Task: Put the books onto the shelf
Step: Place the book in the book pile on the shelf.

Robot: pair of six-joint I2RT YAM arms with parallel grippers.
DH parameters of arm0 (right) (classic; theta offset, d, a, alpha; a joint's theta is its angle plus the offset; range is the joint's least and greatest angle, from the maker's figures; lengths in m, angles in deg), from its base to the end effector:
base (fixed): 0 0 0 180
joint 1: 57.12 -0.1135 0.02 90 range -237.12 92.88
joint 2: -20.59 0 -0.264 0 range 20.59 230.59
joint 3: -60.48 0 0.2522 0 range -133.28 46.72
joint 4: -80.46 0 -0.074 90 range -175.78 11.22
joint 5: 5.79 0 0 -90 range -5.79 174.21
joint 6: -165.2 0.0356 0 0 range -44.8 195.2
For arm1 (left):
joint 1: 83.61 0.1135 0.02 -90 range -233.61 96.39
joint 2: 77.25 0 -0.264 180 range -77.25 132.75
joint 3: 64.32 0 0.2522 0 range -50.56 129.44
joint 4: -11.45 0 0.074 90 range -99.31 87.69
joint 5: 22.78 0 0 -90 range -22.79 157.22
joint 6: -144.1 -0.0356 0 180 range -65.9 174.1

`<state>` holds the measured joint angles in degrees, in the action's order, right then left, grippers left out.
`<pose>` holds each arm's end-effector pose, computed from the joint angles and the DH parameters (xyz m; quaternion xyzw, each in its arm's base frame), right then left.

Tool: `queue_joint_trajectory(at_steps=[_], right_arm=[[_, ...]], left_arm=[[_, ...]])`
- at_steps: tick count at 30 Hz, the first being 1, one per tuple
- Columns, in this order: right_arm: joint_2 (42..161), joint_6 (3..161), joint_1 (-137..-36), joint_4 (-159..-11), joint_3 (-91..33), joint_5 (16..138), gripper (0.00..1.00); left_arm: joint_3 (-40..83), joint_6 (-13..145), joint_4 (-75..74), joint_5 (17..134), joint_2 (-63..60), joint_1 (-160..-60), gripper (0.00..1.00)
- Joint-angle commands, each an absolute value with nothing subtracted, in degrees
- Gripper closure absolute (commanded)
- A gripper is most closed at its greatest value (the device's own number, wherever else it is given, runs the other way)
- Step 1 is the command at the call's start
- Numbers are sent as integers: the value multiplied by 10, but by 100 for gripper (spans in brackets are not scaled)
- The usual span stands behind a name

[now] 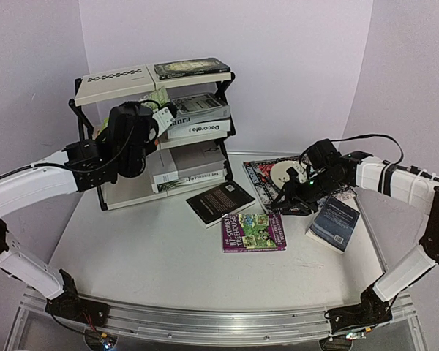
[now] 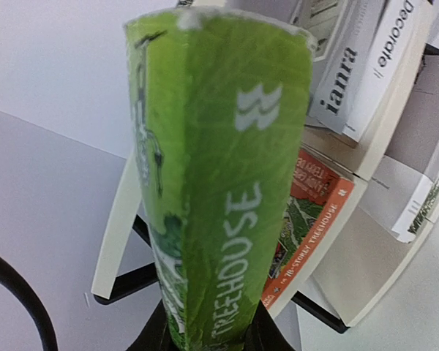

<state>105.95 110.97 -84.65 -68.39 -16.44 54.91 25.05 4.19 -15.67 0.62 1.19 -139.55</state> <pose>0.2838 0.1675 0.2727 -0.0445 0.8809 0.4110 0.2307 0.1947 -0.2297 0.3954 0.3345 0.6660 0.4120 0.5243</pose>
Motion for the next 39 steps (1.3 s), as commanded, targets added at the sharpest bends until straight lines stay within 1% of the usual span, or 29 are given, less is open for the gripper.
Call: queue_joint_trajectory(at_steps=[1,8,16,25,39], right_arm=[[1065,1105,-845,-664,-184,537,55],[1069,1106,-845,-664,-190,534,55],[1077,1106,-845,-664,-197,523,55],[1086,1108,-845,-663,-212,511,55],[1082,1114,-845,-663,-206,507,55]], left_arm=[[259,-50,-31,-14,12,-1387,100],[245,-73,-37,5,15,-1350,100],[237,-41,-108,67,23,-1299,100],[214,-38,-109,137,26,-1234,100],[231,-70,-107,181,59,-1181,100]])
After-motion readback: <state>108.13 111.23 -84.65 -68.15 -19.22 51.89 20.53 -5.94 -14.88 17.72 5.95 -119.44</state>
